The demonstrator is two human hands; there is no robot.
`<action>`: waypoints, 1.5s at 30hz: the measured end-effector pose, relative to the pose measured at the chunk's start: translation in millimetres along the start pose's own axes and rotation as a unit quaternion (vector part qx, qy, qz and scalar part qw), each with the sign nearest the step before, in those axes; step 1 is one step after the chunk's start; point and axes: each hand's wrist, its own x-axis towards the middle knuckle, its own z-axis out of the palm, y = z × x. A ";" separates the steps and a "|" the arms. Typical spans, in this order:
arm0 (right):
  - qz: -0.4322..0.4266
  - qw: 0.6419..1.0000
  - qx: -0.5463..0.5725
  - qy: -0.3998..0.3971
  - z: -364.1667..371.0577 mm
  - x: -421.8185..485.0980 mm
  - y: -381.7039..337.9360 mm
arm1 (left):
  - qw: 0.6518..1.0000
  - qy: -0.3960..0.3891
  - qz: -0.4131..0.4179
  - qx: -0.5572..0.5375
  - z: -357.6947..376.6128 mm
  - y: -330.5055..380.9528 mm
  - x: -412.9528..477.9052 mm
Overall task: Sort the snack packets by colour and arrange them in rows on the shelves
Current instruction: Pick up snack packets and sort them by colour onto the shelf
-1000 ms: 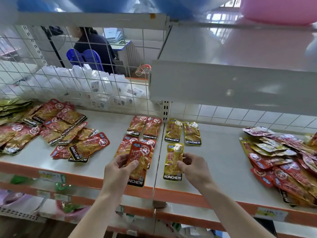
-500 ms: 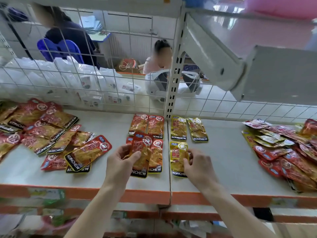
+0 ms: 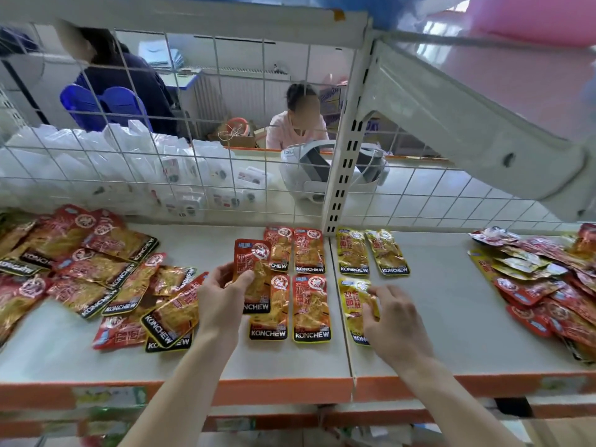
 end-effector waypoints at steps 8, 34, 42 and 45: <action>-0.058 0.998 0.024 -0.007 6.6 4.3 -3.7 | 0.998 0.052 0.011 0.040 -13.8 0.4 41.6; -0.072 0.996 -0.008 -0.056 11.3 0.7 10.1 | 0.815 -0.009 0.234 0.529 1.3 -14.1 75.2; -0.078 0.995 -0.002 -0.063 12.3 0.8 16.5 | 0.777 -0.068 0.258 0.570 -9.3 -13.3 75.1; -0.074 0.995 0.002 -0.062 12.3 2.1 16.6 | 0.774 -0.069 0.254 0.576 -6.6 -11.9 79.8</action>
